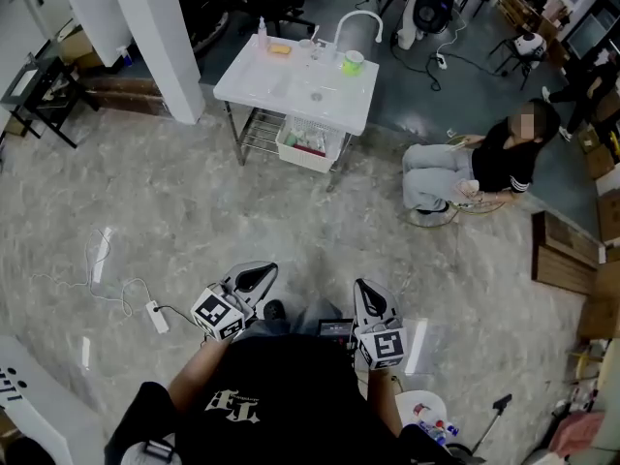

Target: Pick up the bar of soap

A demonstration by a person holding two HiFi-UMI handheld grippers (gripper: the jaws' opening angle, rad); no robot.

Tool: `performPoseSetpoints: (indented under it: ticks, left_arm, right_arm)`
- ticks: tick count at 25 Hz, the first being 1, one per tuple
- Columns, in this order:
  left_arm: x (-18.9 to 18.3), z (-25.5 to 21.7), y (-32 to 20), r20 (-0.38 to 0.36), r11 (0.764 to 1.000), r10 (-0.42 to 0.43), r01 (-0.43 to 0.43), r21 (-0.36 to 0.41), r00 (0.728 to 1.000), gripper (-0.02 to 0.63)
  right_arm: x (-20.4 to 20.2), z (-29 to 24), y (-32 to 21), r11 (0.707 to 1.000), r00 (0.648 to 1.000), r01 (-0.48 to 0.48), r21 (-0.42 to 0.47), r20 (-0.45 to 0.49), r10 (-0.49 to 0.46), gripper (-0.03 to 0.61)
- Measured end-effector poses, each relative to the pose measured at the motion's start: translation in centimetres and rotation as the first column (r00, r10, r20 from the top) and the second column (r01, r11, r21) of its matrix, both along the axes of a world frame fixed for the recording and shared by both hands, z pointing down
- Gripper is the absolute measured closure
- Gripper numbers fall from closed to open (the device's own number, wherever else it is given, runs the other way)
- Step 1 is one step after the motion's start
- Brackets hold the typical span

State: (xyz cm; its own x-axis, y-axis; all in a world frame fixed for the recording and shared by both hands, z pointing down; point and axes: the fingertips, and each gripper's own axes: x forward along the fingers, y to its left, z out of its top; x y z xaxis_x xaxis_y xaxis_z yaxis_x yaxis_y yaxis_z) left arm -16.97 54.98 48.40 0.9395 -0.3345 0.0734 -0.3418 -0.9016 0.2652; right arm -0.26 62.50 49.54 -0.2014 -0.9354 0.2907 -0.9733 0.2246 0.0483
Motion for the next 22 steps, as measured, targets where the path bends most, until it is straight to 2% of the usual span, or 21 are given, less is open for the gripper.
performPoseSetpoints:
  ticks: [5, 16, 22]
  left_arm:
    - [-2.6, 0.7, -2.9, -0.005, 0.999, -0.025, 0.025, -0.023, 1.000, 0.604]
    - [-4.6, 3.1, -13.8, 0.001, 0.985, -0.163, 0.163, -0.050, 0.987, 0.604]
    - [-3.6, 3.0, -20.8, 0.054, 0.974, -0.219, 0.222, -0.045, 0.974, 0.604]
  right_arm:
    - [-1.0, 0.6, -2.6, 0.999, 1.000, -0.024, -0.039, -0.002, 0.024, 0.569]
    - [-2.4, 2.0, -15.2, 0.994, 0.995, 0.093, -0.061, -0.024, -0.094, 0.569]
    - [-0.2, 3.3, -23.1, 0.987, 0.989, 0.141, -0.078, 0.061, -0.136, 0.570]
